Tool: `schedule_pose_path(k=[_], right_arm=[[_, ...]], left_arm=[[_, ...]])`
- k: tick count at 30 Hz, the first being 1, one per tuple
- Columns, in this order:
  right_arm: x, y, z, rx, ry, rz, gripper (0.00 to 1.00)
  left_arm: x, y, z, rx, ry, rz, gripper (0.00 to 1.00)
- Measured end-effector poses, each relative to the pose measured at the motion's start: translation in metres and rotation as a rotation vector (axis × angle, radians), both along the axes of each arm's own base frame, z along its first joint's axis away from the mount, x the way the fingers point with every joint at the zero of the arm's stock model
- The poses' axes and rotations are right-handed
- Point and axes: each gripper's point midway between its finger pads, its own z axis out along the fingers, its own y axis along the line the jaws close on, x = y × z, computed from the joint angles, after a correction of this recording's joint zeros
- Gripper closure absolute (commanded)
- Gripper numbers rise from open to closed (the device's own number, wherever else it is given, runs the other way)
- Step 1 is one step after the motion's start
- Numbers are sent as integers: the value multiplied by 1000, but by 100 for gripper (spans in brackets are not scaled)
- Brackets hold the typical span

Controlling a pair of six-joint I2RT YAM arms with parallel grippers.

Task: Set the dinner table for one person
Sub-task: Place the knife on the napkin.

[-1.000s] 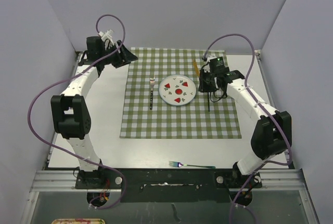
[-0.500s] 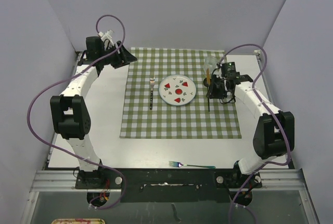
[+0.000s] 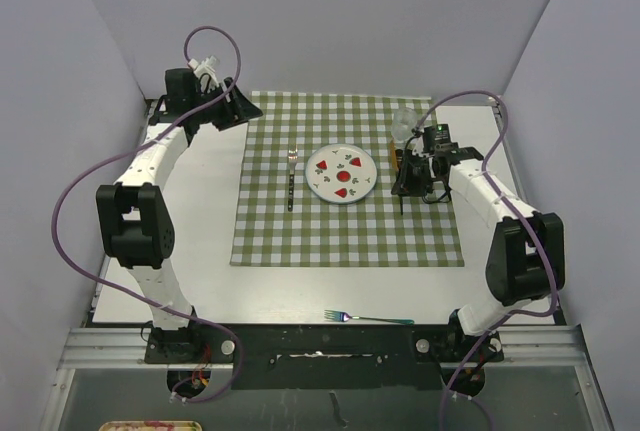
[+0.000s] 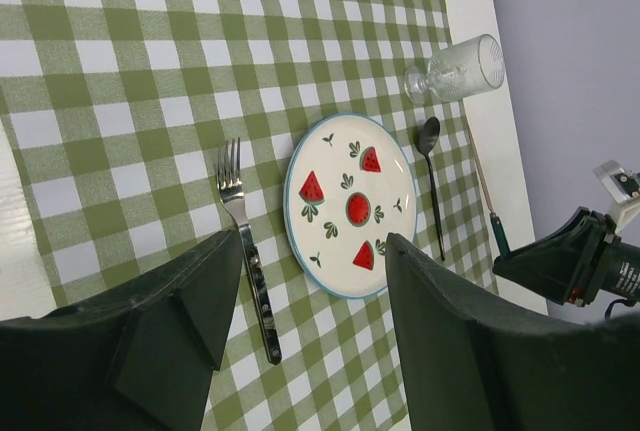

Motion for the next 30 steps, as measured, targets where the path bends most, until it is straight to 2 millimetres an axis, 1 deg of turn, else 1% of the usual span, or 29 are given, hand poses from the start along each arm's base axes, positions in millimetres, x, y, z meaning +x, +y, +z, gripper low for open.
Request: schedule_pose_path(k=[18, 30], right_arm=[[-4, 3, -33, 13, 106, -2, 100], [-4, 3, -50, 10, 158, -11, 100]], left_arm=[[-2, -7, -1, 18, -12, -20, 43], [-2, -11, 1, 18, -17, -29, 42]])
